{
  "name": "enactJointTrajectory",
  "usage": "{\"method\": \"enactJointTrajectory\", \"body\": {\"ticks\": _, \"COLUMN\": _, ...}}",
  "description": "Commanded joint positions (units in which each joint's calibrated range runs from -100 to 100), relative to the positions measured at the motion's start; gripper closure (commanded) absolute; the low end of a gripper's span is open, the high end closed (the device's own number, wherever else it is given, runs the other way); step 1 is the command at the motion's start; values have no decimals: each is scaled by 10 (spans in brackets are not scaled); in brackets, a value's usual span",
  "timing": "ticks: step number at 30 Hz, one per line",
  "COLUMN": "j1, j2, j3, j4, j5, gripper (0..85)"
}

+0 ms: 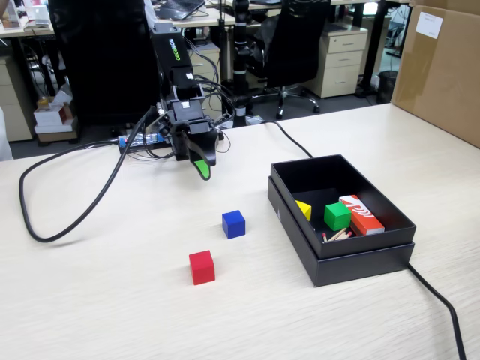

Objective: Put the red cube on top of the blue cube

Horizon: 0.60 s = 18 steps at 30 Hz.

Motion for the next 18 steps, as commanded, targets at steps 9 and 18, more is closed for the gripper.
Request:
{"method": "enactJointTrajectory", "body": {"ticks": 9, "j1": -26, "j2": 328, "j3": 412, "j4": -248, "j5": 7, "gripper": 384}}
{"method": "enactJointTrajectory", "body": {"ticks": 18, "j1": -44, "j2": 593, "j3": 665, "j4": -287, "j5": -23, "gripper": 386}}
